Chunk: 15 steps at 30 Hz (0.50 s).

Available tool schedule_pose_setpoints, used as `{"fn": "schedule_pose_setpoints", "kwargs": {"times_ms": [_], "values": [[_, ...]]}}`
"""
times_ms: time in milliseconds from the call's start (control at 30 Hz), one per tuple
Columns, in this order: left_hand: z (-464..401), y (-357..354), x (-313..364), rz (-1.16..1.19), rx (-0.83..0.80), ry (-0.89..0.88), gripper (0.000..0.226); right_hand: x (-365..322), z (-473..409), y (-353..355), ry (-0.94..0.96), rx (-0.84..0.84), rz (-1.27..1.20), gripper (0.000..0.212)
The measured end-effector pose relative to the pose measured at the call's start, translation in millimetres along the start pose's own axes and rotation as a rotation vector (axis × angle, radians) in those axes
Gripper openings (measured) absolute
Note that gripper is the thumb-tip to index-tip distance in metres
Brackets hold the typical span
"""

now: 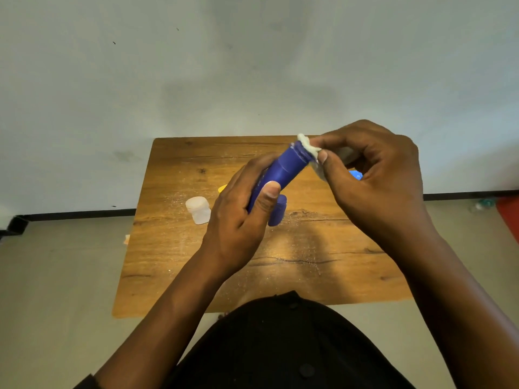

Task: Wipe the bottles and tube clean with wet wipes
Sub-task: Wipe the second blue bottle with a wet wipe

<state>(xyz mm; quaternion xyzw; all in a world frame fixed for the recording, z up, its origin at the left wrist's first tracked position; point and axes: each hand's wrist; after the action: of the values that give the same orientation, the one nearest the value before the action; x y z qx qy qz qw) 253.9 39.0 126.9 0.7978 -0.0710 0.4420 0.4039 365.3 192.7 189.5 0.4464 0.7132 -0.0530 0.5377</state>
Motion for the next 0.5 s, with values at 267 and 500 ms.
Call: {"fn": "schedule_pose_setpoints", "kwargs": {"times_ms": [267, 500], "values": [[-2, -1, -1, -0.153, 0.012, -0.045, 0.045, -5, 5, 0, 0.055, 0.067, -0.122, 0.017], [-1, 1, -2, -0.115, 0.041, -0.015, 0.049, 7, 9, 4, 0.114, 0.050, 0.103, 0.020]]}}
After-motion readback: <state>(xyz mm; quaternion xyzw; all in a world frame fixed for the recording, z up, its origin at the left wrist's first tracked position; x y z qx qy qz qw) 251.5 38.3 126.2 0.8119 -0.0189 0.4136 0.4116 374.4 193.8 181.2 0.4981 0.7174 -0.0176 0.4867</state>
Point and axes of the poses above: each hand's wrist, its own z-axis away from the middle knuckle, its own y-axis out of the back of the hand, x = y × z, and after that the axes turned 9 degrees about -z, right-handed
